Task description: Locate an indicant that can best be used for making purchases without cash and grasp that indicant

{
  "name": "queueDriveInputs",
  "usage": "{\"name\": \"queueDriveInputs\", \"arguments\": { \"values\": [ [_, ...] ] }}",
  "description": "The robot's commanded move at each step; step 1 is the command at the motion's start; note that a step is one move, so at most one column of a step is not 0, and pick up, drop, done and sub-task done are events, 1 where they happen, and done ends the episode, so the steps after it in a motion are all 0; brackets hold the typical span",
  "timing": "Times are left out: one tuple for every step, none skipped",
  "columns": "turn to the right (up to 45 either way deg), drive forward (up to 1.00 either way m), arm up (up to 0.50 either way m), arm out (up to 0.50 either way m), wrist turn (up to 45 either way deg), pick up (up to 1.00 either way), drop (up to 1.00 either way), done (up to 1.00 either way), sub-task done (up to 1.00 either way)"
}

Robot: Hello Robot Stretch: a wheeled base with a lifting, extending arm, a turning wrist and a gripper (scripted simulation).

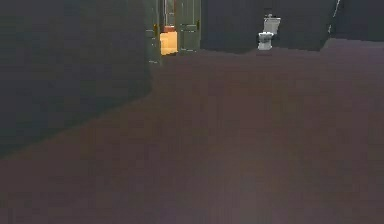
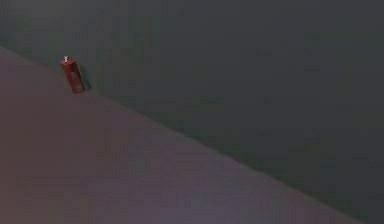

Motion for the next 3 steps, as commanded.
{"name": "queueDriveInputs", "arguments": {
  "values": [
    [0.0,1.0,0.0,0.0,0.0,0.0,0.0,0.0,0.0],
    [0.0,1.0,0.0,0.0,0.0,0.0,0.0,0.0,0.0],
    [0.0,1.0,0.0,0.0,0.0,0.0,0.0,0.0,0.0]
  ]
}}
